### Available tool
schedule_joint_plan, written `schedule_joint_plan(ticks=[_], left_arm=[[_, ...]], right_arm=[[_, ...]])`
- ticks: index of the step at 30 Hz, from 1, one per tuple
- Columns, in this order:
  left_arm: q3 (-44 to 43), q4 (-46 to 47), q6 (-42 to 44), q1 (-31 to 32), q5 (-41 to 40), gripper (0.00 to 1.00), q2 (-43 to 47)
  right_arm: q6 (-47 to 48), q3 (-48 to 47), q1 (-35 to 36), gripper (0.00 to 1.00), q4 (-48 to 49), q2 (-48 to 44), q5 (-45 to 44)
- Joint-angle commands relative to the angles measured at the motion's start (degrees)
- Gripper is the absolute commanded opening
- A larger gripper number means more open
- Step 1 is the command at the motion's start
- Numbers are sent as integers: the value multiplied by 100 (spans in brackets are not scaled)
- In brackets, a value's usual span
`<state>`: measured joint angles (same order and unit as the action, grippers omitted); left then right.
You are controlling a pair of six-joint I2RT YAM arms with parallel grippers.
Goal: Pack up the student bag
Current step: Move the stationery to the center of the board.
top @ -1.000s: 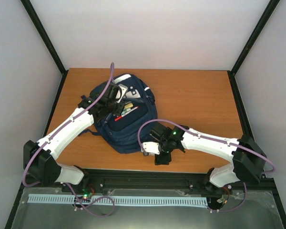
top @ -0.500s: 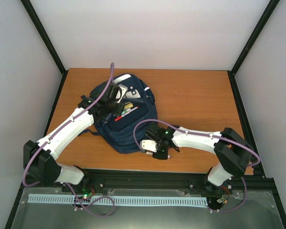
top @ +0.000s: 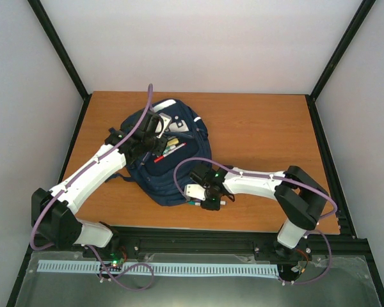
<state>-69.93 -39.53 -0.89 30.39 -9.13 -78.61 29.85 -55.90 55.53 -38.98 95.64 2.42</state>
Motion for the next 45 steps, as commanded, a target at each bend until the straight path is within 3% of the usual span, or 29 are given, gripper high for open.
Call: schedule_joint_plan(ticks=[1, 10, 26, 34, 45], left_arm=[[-347, 168, -114, -77, 21, 12, 59], [-346, 165, -122, -78, 47, 13, 44], [-355, 155, -131, -77, 96, 13, 8], [-362, 145, -151, -77, 117, 14, -12], [-374, 133, -167, -77, 165, 14, -35]], right_arm=[[-169, -63, -133, 29, 108, 249, -181], [-347, -105, -829, 28, 5, 324, 144], [-25, 690, -2517, 28, -160, -268, 88], [100, 477, -3708, 39, -337, -301, 255], [209, 56, -3783, 43, -663, -725, 806]])
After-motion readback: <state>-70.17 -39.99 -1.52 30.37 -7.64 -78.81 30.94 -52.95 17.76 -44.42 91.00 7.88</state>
